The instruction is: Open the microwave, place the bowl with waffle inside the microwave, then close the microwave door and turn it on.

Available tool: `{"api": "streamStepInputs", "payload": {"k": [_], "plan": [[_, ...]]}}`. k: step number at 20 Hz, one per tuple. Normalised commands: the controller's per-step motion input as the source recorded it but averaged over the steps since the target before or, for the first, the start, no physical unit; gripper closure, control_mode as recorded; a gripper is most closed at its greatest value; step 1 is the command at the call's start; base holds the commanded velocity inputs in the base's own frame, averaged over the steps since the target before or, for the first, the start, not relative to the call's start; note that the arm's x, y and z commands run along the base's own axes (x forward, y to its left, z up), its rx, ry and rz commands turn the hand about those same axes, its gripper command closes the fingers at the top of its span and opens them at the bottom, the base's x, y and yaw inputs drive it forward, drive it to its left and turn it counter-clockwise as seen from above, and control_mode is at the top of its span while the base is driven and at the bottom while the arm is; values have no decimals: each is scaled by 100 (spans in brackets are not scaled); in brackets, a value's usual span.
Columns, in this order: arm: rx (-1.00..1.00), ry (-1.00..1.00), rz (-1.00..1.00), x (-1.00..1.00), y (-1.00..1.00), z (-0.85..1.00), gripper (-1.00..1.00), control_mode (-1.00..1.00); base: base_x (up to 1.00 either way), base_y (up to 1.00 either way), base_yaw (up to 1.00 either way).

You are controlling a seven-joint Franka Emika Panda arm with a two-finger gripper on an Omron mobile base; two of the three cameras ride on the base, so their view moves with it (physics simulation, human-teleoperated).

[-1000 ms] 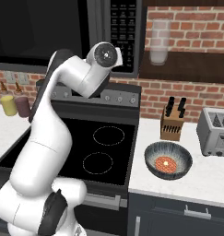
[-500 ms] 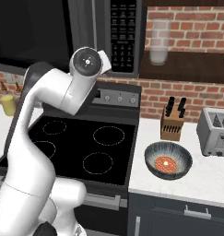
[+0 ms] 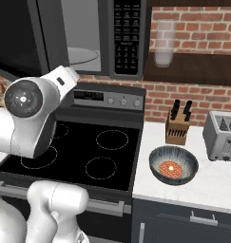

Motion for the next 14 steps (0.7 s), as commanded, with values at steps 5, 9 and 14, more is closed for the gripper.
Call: {"api": "streamStepInputs", "payload": {"k": [5,9,14], "plan": [[-24,-7,1,-100,100,30,100,-100,0,0,0],[-25,-5,1,-100,100,30,100,-100,0,0,0],[-23,-7,0,-95,100,26,100,-100,0,0,0]]}}
